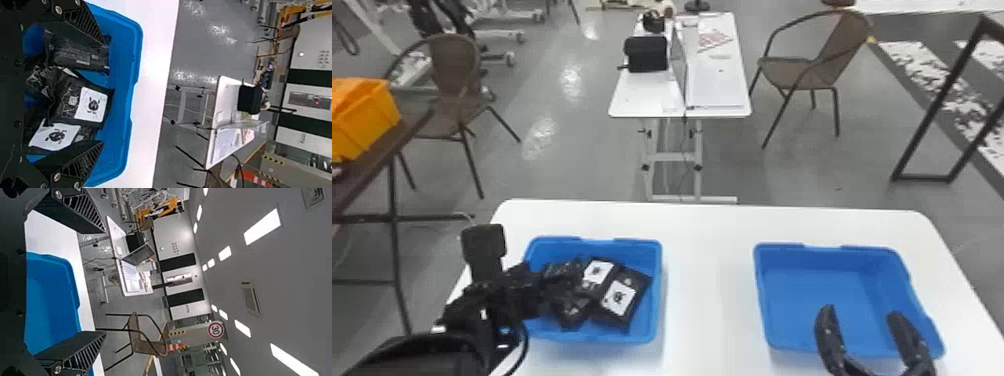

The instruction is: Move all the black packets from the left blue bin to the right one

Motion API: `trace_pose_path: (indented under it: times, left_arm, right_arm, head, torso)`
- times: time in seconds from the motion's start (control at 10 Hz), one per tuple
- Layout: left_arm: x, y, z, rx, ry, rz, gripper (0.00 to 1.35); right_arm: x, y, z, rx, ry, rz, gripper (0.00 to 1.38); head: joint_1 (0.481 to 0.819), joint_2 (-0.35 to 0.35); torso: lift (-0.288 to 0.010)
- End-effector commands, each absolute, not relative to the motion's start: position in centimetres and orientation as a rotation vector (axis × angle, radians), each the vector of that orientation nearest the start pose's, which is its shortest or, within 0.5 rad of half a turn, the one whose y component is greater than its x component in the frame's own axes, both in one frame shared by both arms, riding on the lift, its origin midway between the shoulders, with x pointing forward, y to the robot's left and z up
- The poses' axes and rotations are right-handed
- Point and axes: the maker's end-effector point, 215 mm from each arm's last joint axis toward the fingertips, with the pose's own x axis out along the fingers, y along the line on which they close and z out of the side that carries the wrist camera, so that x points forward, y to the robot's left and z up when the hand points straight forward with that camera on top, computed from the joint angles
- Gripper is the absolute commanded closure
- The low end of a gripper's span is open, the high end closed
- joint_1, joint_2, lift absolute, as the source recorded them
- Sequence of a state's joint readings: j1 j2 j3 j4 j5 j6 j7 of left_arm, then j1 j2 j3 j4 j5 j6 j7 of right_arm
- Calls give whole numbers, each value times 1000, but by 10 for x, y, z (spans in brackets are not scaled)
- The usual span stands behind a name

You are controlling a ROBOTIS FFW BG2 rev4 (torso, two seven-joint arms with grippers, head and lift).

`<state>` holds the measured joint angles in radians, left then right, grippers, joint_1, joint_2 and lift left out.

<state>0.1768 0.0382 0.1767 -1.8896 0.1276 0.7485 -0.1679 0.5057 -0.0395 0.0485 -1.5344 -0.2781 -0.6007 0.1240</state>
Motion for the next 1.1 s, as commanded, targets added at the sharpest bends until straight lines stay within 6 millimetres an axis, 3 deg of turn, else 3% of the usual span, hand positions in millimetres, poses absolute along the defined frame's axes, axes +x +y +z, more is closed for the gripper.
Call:
trace_pose_path:
  times: [0.0, 0.4, 1.0]
  left_arm:
    - [498, 283, -496, -163, 648, -49, 202]
    - [518, 283, -543, -148, 784, -119, 220]
    - [539, 263, -577, -183, 886, -248, 280]
  right_arm:
    - [392, -229, -429, 225, -68, 39, 96]
    - [398, -223, -431, 235, -70, 65, 96]
    - [401, -216, -435, 255, -64, 78, 96]
  head:
    - [695, 62]
    - [695, 71]
    - [695, 59]
  torso:
    - [0]
    - [0]
    - [0]
